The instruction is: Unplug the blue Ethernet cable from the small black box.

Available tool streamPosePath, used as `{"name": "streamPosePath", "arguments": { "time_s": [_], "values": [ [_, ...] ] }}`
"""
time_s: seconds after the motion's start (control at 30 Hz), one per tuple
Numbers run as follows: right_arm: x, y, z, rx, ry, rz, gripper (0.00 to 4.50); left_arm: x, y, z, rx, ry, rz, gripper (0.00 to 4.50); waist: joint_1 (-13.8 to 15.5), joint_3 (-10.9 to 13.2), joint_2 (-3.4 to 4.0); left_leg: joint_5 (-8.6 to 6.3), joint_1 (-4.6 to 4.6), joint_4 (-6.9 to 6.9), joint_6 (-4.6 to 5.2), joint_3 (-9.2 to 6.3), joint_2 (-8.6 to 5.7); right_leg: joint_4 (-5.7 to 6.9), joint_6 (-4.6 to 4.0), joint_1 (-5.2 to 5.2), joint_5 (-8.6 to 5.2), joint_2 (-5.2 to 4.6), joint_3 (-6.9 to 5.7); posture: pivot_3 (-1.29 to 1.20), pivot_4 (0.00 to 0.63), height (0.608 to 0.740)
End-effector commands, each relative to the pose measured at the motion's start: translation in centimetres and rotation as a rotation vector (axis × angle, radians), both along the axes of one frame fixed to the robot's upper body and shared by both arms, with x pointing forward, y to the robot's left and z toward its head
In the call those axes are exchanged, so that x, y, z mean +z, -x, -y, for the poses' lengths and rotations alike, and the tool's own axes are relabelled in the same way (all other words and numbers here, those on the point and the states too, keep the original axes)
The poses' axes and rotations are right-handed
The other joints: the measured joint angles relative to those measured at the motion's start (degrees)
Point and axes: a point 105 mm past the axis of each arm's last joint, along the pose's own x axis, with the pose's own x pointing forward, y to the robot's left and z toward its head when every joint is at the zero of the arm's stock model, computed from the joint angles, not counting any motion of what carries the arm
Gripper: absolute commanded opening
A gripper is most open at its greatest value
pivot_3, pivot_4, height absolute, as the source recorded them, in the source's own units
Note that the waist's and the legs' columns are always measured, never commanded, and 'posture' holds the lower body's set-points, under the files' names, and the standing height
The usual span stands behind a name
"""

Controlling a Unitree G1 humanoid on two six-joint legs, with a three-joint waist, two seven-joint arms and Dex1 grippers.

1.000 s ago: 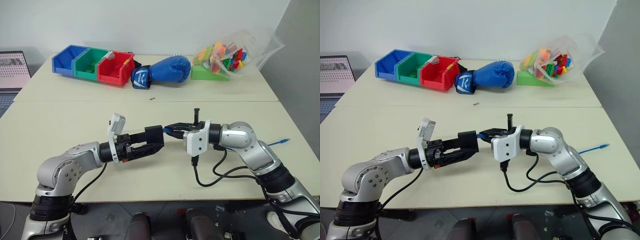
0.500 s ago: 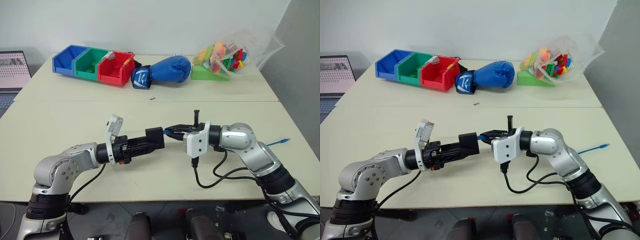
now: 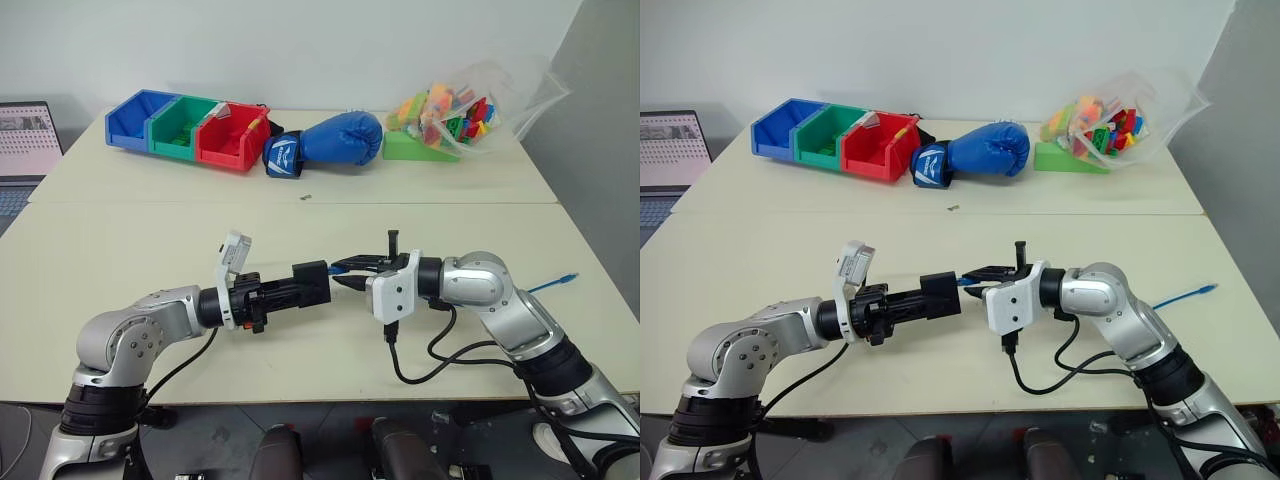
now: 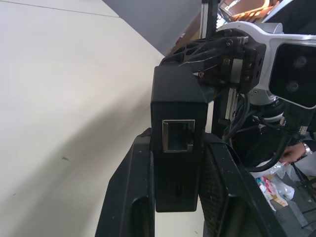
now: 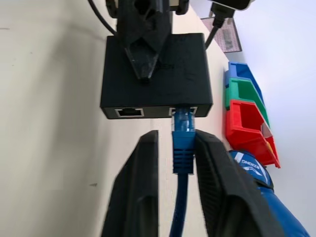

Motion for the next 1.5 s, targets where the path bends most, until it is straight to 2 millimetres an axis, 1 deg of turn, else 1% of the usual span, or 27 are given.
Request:
{"name": "streamPosePath", "arguments": {
  "time_s": [0.03, 0.17, 0.2, 0.27, 0.33, 0.4, 0.47, 0.53, 0.7, 0.9, 1.07, 1.5],
  "values": [
    [1.3, 1.5, 0.7, -0.002, -0.08, -0.159, 2.19, 0.2, 0.6, -0.3, -0.027, -0.054, 0.065, 0.8, 0.0, 0.0, 0.0, 0.0, 0.0, 0.0, 0.0, 0.0, 0.0, 0.0, 0.0, 0.0, 0.0, 0.0, 0.0, 0.0, 0.15, 0.74],
    [1.3, 3.0, 1.8, -0.044, -0.181, -0.474, 3.05, -0.1, 1.3, 0.0, -0.076, -0.093, 0.105, 0.8, 0.3, 0.0, 0.0, 0.0, -0.04, -0.01, 0.0, -0.09, 0.0, 0.0, -0.01, 0.0, -0.01, -0.02, 0.02, 0.0, 0.15, 0.74],
    [1.4, 3.4, 2.0, -0.048, -0.2, -0.552, 3.2, -0.2, 1.4, -0.1, -0.088, -0.11, 0.12, 0.8, 0.3, 0.0, 0.0, 0.0, -0.05, -0.01, 0.0, -0.11, 0.0, -0.01, -0.01, 0.0, -0.01, -0.02, 0.01, 0.0, 0.15, 0.74],
    [1.8, 3.8, 2.1, -0.067, -0.264, -0.69, 3.25, -0.3, 1.6, -0.1, -0.114, -0.131, 0.154, 0.8, 0.4, 0.0, 0.01, 0.0, -0.05, 0.0, 0.0, -0.11, -0.01, -0.01, -0.01, 0.01, -0.01, -0.04, 0.0, 0.0, 0.15, 0.74],
    [2.0, 3.5, 2.2, -0.098, -0.318, -0.781, 3.25, -0.2, 1.8, 0.0, -0.137, -0.13, 0.179, 0.8, 0.3, 0.0, 0.01, 0.0, -0.04, 0.0, 0.0, -0.11, -0.01, -0.01, -0.01, 0.01, -0.01, -0.03, 0.01, 0.0, 0.15, 0.74],
    [1.8, 2.9, 2.2, -0.142, -0.377, -0.893, 3.25, 0.2, 2.0, 0.3, -0.169, -0.12, 0.219, 0.8, 0.3, 0.0, 0.01, 0.0, -0.03, 0.0, 0.01, -0.11, 0.0, -0.01, -0.01, 0.01, -0.01, -0.02, 0.01, 0.0, 0.15, 0.74],
    [1.4, 2.8, 2.0, -0.152, -0.419, -1.013, 3.25, 0.4, 2.2, 0.4, -0.202, -0.126, 0.252, 0.8, 0.3, 0.0, 0.01, 0.0, -0.03, 0.0, 0.01, -0.11, 0.0, -0.01, 0.0, 0.0, -0.01, -0.01, 0.01, 0.0, 0.15, 0.74],
    [1.2, 2.6, 1.6, -0.156, -0.451, -1.083, 3.25, 0.6, 2.5, 0.4, -0.23, -0.12, 0.28, 0.8, 0.3, 0.0, 0.01, 0.0, -0.05, -0.01, 0.01, -0.1, 0.0, -0.04, -0.01, 0.0, -0.01, -0.01, 0.0, 0.0, 0.15, 0.74],
    [0.6, 2.4, 0.9, -0.14, -0.466, -1.203, 3.25, 0.8, 2.7, 0.1, -0.254, -0.12, 0.291, 0.8, 0.2, 0.0, 0.02, -0.01, -0.07, -0.02, 0.02, -0.09, 0.0, -0.05, 0.0, -0.03, -0.02, 0.0, -0.01, 0.0, 0.15, 0.74],
    [0.9, 3.0, 0.7, -0.074, -0.465, -1.311, 3.25, 0.8, 2.7, -0.2, -0.253, -0.122, 0.3, 0.8, 0.2, 0.0, 0.03, -0.01, -0.09, -0.02, 0.02, -0.09, 0.0, -0.06, 0.0, -0.04, -0.02, 0.01, -0.02, 0.0, 0.15, 0.74],
    [0.8, 2.9, 0.9, -0.079, -0.451, -1.32, 3.25, 0.8, 2.7, -0.3, -0.248, -0.125, 0.298, 0.8, 0.0, 0.0, 0.03, -0.01, -0.09, -0.03, 0.02, -0.1, 0.01, -0.06, 0.0, -0.05, -0.02, 0.02, -0.03, 0.0, 0.15, 0.74],
    [0.6, 3.1, 0.8, -0.084, -0.435, -1.318, 3.25, 0.9, 2.6, -0.1, -0.239, -0.125, 0.295, 0.8, -0.1, 0.0, 0.03, -0.01, -0.1, -0.04, 0.02, -0.1, 0.01, -0.08, 0.0, -0.06, -0.02, 0.03, -0.03, 0.0, 0.15, 0.74]
  ]
}}
